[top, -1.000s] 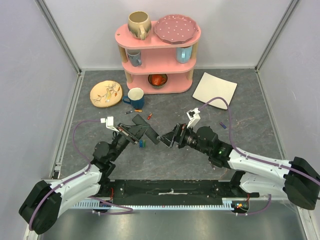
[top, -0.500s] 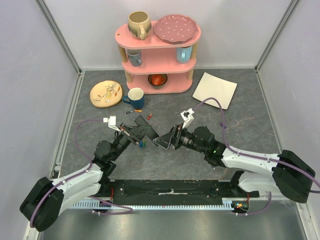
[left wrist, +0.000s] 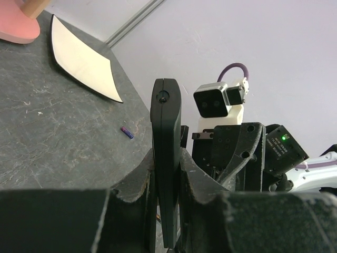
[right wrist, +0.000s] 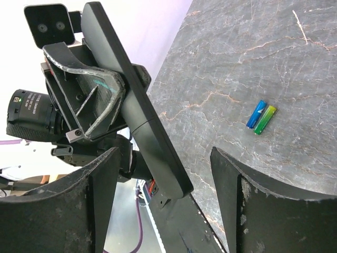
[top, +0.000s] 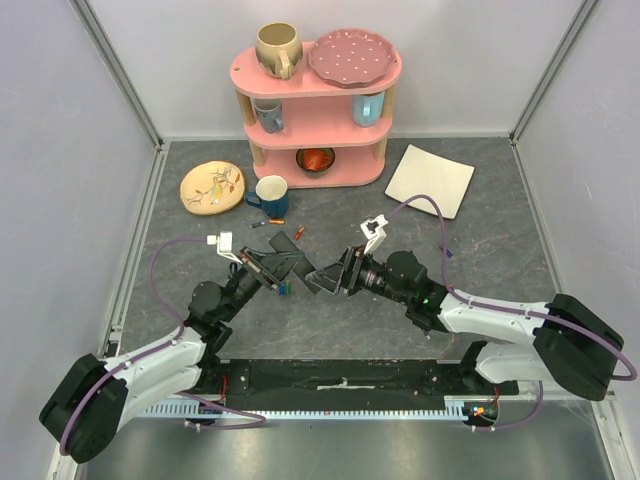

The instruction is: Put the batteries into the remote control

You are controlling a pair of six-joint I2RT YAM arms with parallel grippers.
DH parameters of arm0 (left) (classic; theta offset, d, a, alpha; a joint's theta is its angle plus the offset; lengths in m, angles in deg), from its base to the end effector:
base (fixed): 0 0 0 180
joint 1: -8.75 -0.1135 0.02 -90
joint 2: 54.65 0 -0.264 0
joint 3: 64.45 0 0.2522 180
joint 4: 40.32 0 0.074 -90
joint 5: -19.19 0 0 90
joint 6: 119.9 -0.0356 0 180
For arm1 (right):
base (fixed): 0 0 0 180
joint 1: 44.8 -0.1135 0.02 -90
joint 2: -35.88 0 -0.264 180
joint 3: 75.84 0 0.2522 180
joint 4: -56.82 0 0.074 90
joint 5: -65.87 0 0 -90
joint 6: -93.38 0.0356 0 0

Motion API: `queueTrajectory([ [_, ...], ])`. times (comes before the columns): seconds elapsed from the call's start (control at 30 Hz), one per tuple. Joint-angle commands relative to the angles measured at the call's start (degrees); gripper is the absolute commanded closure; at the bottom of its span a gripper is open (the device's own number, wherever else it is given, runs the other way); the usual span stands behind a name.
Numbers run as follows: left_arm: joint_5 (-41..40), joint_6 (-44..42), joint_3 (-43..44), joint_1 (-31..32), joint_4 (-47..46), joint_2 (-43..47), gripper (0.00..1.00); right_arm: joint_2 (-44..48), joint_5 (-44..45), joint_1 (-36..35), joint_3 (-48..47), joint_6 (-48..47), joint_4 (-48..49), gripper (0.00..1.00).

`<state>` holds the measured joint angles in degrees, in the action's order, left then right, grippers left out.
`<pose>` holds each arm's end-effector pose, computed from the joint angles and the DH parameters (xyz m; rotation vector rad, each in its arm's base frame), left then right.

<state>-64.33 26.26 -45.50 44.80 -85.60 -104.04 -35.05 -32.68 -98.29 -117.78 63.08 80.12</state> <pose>0.1361 -0.1041 0.2142 -0.1489 1.4538 -1.4220 0.1522 0.2145 0.2300 -0.0260 1.9451 1.5467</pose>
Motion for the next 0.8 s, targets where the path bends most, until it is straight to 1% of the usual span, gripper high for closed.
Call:
queueTrajectory([
  [0.0, 0.81, 1.32, 1.58, -0.19, -4.32, 0.34, 0.98, -0.87, -0.14, 0.23, -0.12, 1.12, 3.55, 0.25],
  [0.27, 1.08, 1.32, 1.58, -0.19, -4.50, 0.43, 0.98, -1.75, 0.21, 0.41, -0.03, 2.17, 4.34, 0.30],
  [0.57, 1.08, 1.32, 1.49, -0.19, -4.32, 0.52, 0.98, -2.45, -0.32, 0.67, -0.38, 2.79, 5.39, 0.31],
  [0.77, 1.25, 1.23, 1.58, -0.11, -4.41, 0.78, 0.98, -3.15, -0.49, 0.85, -0.29, 3.49, 5.48, 0.34],
])
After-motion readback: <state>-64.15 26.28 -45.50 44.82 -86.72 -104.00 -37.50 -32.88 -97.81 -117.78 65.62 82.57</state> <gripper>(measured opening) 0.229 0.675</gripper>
